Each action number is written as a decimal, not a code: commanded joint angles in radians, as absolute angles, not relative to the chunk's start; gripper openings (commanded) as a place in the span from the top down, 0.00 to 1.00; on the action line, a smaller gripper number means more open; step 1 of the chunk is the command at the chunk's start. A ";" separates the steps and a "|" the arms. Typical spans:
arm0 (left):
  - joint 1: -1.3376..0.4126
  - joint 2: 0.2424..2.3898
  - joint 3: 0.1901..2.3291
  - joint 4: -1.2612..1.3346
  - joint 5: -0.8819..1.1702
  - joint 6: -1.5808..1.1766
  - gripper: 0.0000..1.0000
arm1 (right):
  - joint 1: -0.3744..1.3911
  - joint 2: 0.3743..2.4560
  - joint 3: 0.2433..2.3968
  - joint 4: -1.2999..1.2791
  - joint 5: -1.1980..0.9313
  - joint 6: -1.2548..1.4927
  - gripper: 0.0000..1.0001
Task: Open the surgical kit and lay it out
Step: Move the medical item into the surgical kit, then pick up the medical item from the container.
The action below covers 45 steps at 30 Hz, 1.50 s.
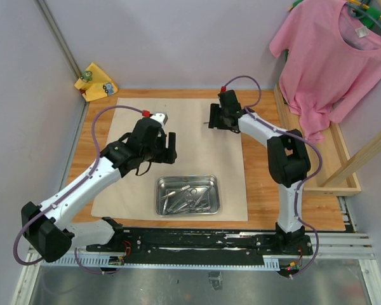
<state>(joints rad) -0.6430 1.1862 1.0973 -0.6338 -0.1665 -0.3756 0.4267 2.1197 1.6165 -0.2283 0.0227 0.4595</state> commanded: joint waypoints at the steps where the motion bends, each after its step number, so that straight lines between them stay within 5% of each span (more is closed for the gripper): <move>1: -0.665 1.160 1.082 -0.707 -0.133 -0.387 0.26 | 0.425 1.876 1.517 -0.161 -0.022 0.444 0.37; 10: -0.818 1.266 1.006 -0.750 -0.140 -0.439 0.32 | 0.420 1.351 1.053 -0.151 -0.081 0.497 0.34; 17: -0.826 1.377 0.961 -0.741 -0.160 -0.404 0.49 | 0.427 1.103 0.874 -0.198 -0.150 0.489 0.33; 29: -0.857 1.524 0.967 -0.696 -0.135 -0.328 0.68 | 0.436 1.074 0.794 -0.187 -0.187 0.488 0.34; 45: -0.857 1.631 0.974 -0.660 -0.121 -0.309 0.67 | 0.440 1.071 0.777 -0.178 -0.182 0.477 0.34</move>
